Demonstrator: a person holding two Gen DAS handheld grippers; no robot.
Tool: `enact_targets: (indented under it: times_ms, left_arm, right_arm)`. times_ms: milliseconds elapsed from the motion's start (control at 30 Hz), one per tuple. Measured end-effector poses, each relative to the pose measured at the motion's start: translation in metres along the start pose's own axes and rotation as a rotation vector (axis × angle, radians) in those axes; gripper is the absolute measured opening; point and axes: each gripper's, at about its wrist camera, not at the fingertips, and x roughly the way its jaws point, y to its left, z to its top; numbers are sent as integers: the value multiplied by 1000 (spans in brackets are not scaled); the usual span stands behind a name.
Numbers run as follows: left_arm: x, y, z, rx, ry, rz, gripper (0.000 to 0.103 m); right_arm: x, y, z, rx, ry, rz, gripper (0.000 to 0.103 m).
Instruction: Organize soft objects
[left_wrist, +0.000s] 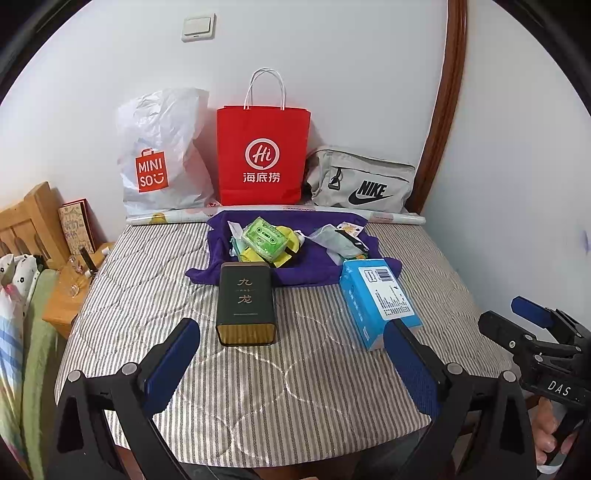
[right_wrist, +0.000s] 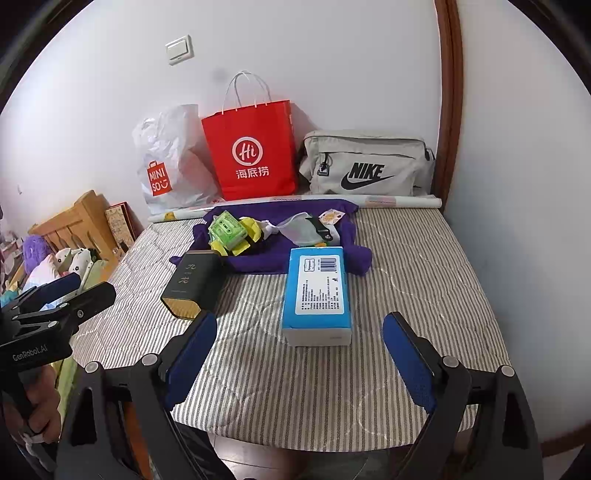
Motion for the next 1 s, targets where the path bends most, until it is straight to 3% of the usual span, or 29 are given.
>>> enact_targets:
  times_ms: [1000]
  left_arm:
    - [-2,0,-2,6,3,23,100]
  right_arm:
    - [-4,-2,-3,0,0,-17,91]
